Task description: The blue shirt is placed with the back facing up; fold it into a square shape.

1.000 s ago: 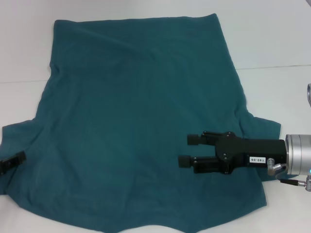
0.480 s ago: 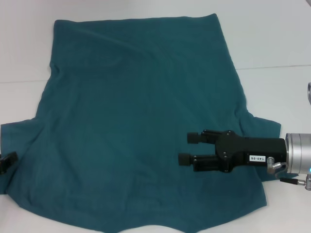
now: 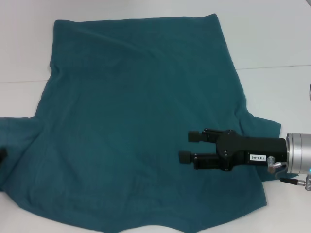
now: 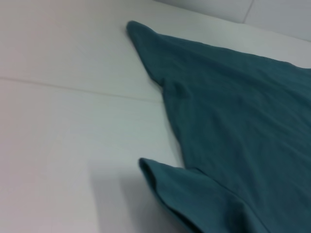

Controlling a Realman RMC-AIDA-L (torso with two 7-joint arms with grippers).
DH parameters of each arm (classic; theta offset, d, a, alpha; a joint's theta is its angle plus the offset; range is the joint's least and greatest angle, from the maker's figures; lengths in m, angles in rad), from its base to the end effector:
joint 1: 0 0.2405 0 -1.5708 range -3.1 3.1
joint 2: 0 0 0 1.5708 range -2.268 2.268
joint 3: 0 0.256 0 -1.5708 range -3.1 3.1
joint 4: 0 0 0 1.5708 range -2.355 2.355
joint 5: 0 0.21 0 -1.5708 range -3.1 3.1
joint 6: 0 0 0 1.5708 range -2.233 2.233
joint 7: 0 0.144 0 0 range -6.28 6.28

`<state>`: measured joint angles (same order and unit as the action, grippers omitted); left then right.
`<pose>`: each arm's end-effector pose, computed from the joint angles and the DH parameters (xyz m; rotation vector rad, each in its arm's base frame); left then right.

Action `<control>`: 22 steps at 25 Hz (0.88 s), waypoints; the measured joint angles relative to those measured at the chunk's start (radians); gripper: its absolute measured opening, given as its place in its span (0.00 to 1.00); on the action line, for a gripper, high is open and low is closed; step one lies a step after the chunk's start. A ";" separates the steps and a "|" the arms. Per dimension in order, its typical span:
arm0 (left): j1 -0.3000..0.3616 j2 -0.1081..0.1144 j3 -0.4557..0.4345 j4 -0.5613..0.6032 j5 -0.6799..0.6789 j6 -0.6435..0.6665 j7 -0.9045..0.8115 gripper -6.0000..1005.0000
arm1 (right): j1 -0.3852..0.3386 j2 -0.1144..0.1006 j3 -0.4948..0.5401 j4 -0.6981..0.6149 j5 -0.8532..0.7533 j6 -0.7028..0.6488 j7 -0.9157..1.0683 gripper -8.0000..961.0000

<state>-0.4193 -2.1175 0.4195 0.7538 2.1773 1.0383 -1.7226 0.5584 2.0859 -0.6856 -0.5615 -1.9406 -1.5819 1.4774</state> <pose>-0.3790 0.3343 0.0504 -1.9137 -1.2282 -0.4077 0.2482 0.3275 -0.0151 -2.7225 0.8267 0.8778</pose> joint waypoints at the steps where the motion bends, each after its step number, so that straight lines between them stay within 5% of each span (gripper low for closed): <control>1: 0.000 0.002 0.000 0.004 0.000 -0.003 0.000 0.01 | 0.000 0.000 0.000 0.005 0.004 0.002 -0.001 0.95; 11: -0.040 0.018 0.004 0.032 0.027 -0.043 0.000 0.01 | -0.003 0.000 -0.001 0.039 0.015 0.010 -0.009 0.93; 22: -0.049 0.010 0.034 0.096 0.027 0.027 -0.100 0.01 | -0.004 0.000 -0.007 0.045 0.016 0.010 -0.011 0.92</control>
<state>-0.4684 -2.1074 0.4531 0.8501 2.2048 1.0652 -1.8225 0.5543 2.0859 -0.6930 -0.5169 -1.9250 -1.5720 1.4666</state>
